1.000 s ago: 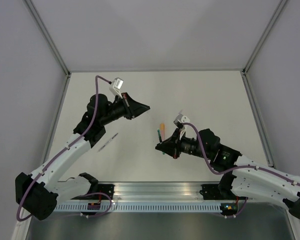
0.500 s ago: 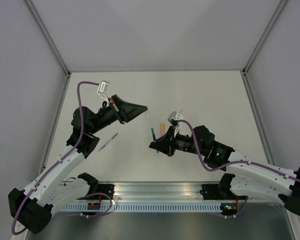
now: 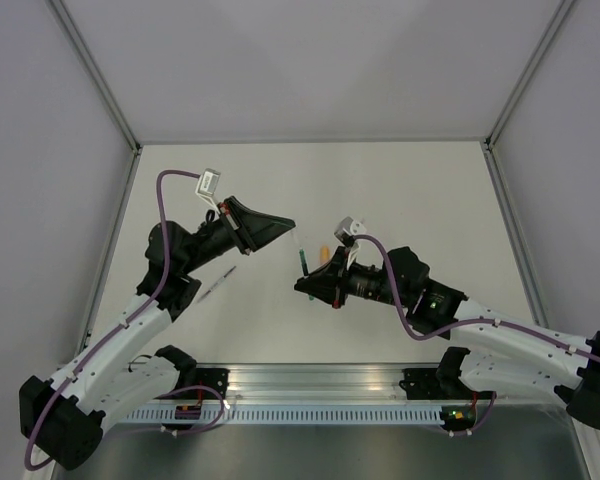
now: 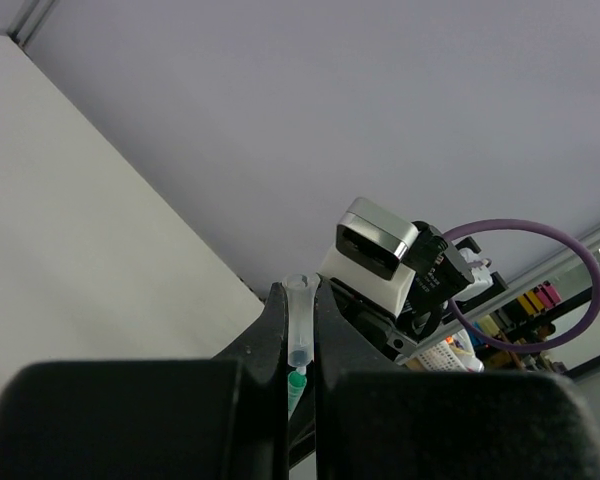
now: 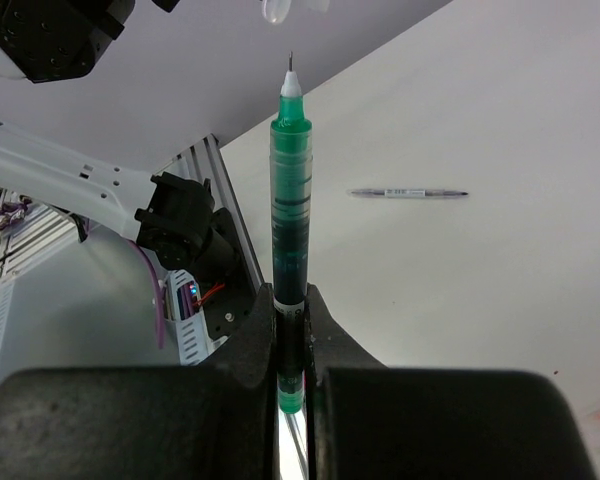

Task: Insert the pens into the pen caps

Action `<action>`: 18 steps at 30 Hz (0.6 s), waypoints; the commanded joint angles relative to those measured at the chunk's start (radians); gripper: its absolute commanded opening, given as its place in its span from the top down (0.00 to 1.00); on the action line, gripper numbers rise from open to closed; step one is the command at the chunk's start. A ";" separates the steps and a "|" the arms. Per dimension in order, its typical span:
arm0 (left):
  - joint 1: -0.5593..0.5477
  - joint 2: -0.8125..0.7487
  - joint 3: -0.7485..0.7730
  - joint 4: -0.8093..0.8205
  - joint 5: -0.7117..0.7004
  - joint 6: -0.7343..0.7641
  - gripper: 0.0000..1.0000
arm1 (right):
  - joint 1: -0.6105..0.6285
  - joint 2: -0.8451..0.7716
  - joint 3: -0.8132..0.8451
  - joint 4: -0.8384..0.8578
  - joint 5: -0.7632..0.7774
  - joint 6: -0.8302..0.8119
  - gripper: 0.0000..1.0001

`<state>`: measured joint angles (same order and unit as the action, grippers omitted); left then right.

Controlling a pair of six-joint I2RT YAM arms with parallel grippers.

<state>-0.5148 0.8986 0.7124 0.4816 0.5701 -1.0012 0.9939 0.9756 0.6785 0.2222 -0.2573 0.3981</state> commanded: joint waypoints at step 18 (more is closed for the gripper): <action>-0.007 -0.069 -0.037 0.063 0.054 0.058 0.98 | 0.003 0.058 0.081 0.065 0.001 0.024 1.00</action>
<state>-0.5175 0.8486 0.6792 0.5186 0.5896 -0.9886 0.9939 1.0317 0.7151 0.2306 -0.2546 0.4107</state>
